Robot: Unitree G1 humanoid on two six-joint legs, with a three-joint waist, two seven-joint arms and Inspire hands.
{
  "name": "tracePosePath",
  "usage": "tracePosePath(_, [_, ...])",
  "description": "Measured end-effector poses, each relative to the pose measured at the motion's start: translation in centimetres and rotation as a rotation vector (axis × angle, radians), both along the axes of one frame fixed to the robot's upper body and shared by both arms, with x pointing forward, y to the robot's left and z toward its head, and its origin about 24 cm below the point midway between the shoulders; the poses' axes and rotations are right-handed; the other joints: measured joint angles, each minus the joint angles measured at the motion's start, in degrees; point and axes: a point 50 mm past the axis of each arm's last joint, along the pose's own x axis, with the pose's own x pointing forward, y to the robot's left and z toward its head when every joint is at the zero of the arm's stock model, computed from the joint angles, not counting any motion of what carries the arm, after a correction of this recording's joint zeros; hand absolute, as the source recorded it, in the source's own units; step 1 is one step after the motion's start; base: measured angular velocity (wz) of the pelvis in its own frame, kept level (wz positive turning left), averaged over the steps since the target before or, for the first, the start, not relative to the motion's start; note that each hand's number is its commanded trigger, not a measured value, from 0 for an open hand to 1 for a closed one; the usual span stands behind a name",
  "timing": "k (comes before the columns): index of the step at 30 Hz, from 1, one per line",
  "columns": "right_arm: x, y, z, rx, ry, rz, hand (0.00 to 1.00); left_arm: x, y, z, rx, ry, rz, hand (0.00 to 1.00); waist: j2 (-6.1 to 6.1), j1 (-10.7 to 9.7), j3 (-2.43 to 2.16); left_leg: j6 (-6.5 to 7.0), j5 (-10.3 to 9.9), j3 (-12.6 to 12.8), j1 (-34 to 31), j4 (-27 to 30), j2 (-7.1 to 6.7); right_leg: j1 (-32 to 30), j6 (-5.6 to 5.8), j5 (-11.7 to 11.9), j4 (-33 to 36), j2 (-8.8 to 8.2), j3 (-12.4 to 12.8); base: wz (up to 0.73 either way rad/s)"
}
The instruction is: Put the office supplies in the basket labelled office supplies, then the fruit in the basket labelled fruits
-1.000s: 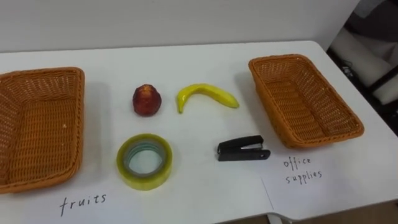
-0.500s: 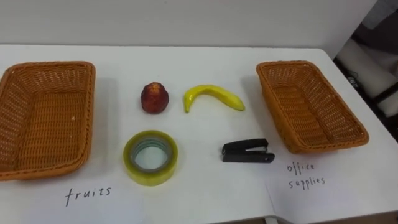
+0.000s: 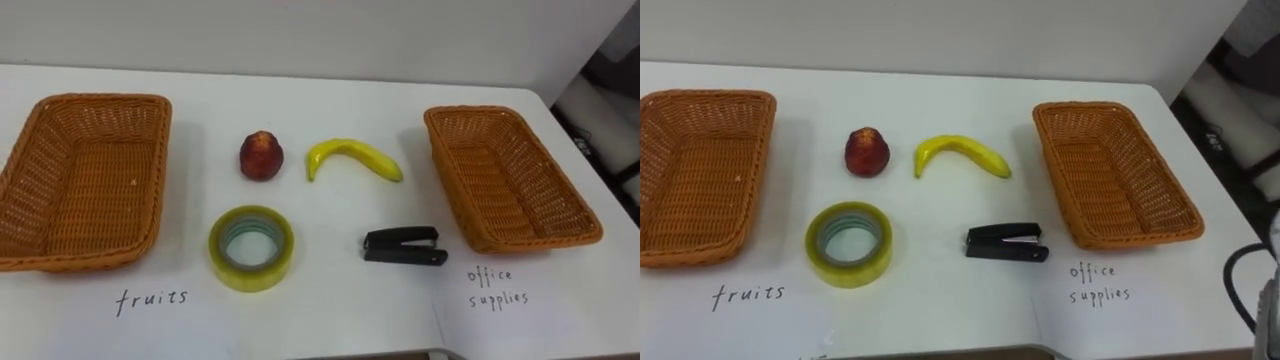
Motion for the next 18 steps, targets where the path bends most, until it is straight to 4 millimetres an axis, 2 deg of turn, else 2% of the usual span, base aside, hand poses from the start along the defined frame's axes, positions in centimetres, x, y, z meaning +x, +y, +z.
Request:
tracePosePath(7, [0.6, 0.8, 0.0, -0.071, 0.084, 0.083, 0.00, 0.2, 0.2, 0.1, -0.016, -0.008, -0.004, 0.00, -0.35, 1.23, -0.02, 0.00, 0.00, -0.05, -0.10, 0.16, 0.01, 0.07, -0.06, 0.12, 0.01, -0.03, 0.02, 0.00])
tracePosePath(11, [1.1, 1.4, -0.4, -0.103, 0.151, 0.126, 0.00, 0.2, 0.3, 0.1, -0.015, -0.004, -0.006, 0.00, -0.49, 1.28, 0.02, -0.01, 0.00, -0.14, -0.11, 0.13, 0.03, 0.05, -0.07, 0.12, 0.01, 0.00, 0.19, 0.00])
tracePosePath(18, [2.4, 3.6, -1.9, -0.175, 0.321, 0.284, 0.00, 0.7, 0.1, 0.0, -0.027, -0.004, -0.037, 0.00, -0.71, 1.64, 0.16, -0.01, 0.00, -0.40, -0.25, 0.07, 0.01, 0.06, -0.06, 0.12, -0.05, -0.04, -0.42, 0.01])
